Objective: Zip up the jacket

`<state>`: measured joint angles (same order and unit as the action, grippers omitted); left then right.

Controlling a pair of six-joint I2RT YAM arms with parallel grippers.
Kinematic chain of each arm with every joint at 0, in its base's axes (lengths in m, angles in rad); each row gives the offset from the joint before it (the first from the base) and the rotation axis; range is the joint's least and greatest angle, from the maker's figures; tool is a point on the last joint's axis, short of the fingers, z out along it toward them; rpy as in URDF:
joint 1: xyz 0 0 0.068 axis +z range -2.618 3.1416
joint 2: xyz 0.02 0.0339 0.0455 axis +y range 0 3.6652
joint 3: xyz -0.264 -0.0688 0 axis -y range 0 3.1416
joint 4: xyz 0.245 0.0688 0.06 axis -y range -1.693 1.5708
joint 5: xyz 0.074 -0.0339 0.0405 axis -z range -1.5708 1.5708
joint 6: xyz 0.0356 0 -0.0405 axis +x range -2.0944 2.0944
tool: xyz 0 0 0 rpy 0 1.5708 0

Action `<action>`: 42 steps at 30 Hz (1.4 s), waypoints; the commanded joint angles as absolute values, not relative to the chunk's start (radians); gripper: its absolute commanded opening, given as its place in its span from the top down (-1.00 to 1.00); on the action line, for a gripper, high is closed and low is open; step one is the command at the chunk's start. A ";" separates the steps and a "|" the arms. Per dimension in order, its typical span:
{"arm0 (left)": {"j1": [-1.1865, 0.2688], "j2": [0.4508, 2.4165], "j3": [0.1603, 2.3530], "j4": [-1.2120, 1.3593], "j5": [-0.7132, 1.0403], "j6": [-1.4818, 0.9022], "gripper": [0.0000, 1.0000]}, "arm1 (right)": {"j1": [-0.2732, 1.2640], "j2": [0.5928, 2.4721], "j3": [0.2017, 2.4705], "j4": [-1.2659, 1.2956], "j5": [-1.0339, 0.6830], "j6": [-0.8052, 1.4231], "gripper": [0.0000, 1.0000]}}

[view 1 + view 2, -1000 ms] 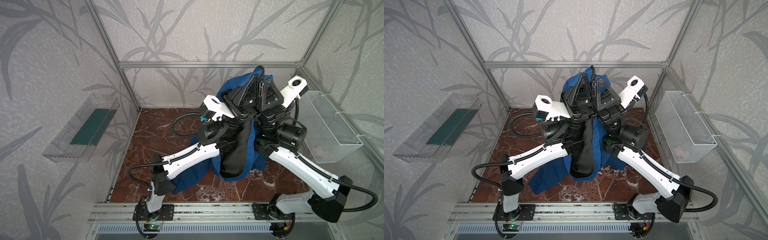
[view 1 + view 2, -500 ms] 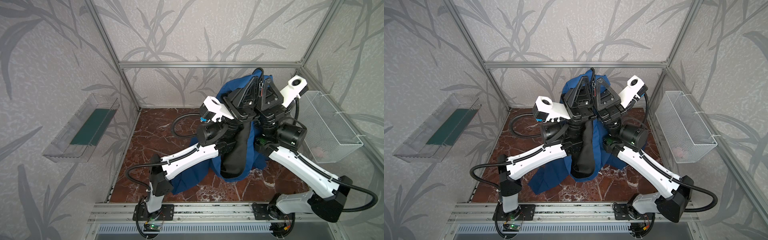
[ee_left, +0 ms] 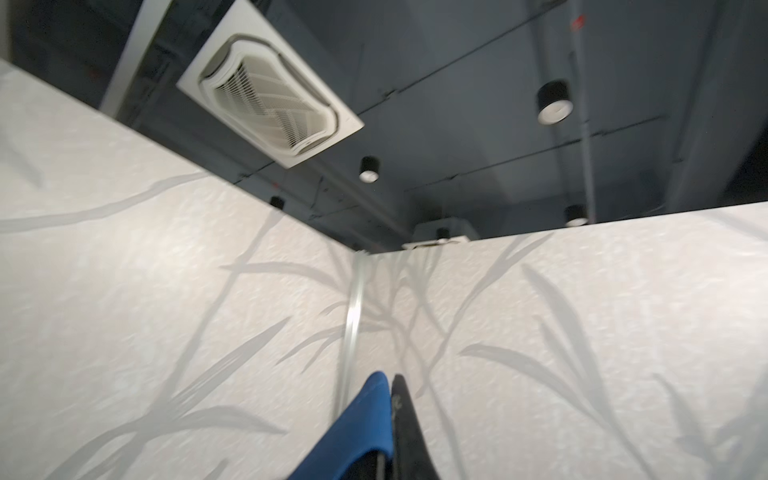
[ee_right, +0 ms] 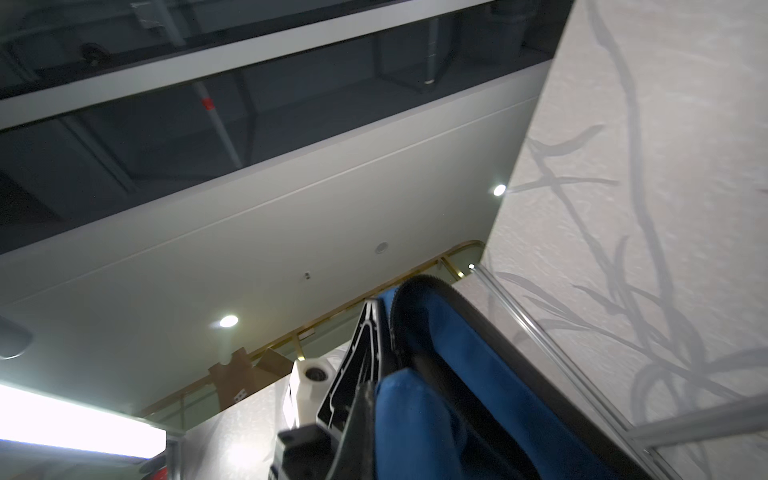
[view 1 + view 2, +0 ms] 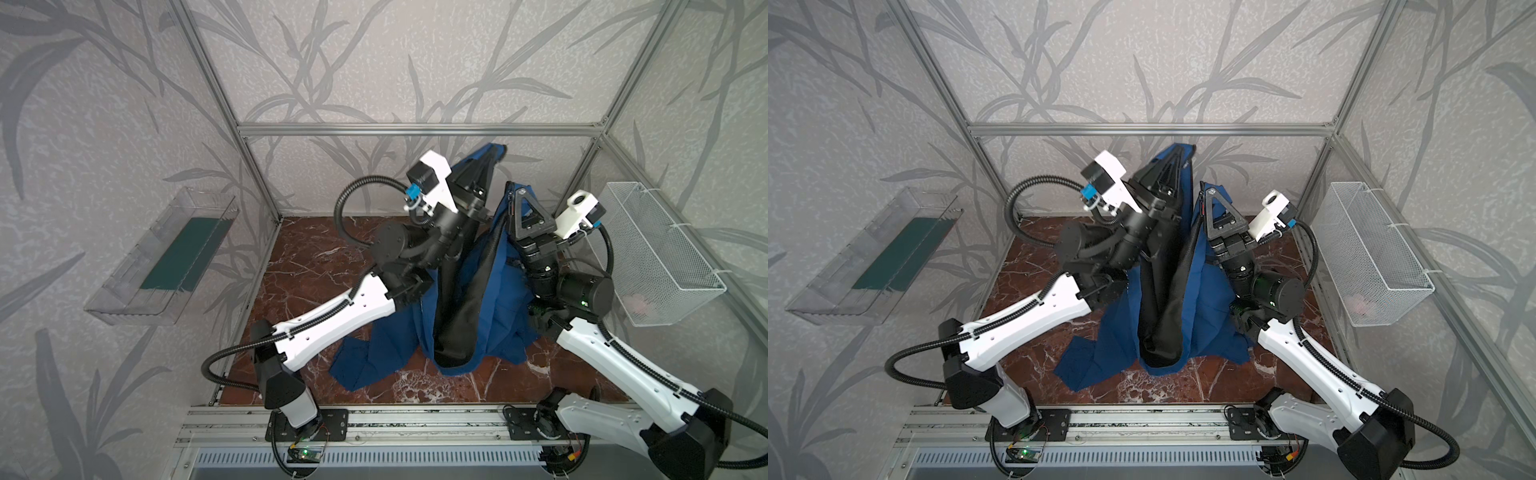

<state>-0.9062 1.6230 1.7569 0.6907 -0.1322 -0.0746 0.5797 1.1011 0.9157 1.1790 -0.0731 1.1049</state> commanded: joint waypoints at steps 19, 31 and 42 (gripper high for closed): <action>-0.329 1.666 2.152 0.071 0.257 -0.331 1.00 | 0.416 1.208 1.398 0.531 -0.399 1.041 1.00; -0.530 1.222 0.947 0.276 0.126 -0.583 1.00 | 0.509 0.765 0.462 0.388 -0.134 1.198 1.00; -0.569 1.092 0.740 0.120 0.238 -0.702 0.90 | 0.535 0.710 0.366 0.357 -0.122 1.202 1.00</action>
